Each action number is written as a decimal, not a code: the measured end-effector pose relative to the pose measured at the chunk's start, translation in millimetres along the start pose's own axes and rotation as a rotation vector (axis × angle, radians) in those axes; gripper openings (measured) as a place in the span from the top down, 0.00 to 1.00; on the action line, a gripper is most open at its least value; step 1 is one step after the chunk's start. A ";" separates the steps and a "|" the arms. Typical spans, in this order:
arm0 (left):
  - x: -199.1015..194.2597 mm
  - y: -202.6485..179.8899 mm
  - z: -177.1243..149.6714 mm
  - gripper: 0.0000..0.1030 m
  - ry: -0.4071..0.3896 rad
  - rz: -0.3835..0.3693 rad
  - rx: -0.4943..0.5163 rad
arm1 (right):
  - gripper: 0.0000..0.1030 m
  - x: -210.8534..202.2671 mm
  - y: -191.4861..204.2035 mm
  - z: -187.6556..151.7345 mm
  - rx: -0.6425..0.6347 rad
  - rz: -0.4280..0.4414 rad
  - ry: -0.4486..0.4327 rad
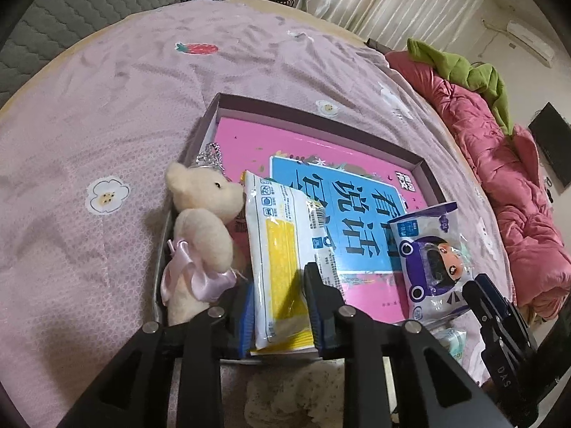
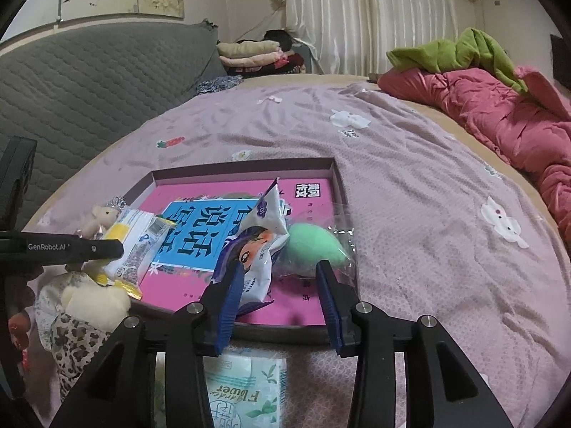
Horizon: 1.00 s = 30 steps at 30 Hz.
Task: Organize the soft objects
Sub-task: 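Lower the yellow-striped packet into the box and open left while right releases the cartoon-girl packet, then move both open grippers back to the scrunchies beside the box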
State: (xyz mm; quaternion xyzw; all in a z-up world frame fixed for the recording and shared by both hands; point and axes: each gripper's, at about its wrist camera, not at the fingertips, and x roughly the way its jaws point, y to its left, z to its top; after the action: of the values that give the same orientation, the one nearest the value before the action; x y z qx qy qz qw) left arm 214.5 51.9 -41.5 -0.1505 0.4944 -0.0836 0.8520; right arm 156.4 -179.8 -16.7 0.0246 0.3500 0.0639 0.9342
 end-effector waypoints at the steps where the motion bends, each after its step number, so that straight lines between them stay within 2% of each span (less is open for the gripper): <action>1: -0.5 -1.5 -0.5 0.74 -0.001 0.010 0.010 | 0.58 -0.3 -0.4 0.2 0.001 0.000 -0.002; 6: -3.9 -9.2 -6.0 0.72 -0.009 0.056 0.055 | 0.57 -0.1 -2.2 0.4 0.007 -0.003 -0.005; 12: -6.8 -10.9 -6.9 0.71 -0.011 0.070 0.067 | 0.57 -0.9 -4.0 0.5 0.012 0.000 -0.012; 15: -9.5 -11.0 -7.6 0.66 -0.013 0.086 0.077 | 0.56 -0.9 -4.4 0.5 0.015 0.000 -0.013; 27: -24.0 -16.9 -11.1 0.65 -0.027 0.049 0.087 | 0.56 -2.7 -2.6 0.5 0.016 0.013 -0.025; 30: -27.5 -20.2 -13.3 0.65 -0.030 0.049 0.090 | 0.49 -5.4 -3.0 0.7 0.019 0.016 -0.039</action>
State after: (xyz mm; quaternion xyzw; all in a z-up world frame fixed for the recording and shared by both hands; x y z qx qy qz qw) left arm 189.4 38.6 -18.4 -0.1010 0.4807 -0.0829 0.8671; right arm 153.1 -183.5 -12.9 0.0375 0.3319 0.0676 0.9401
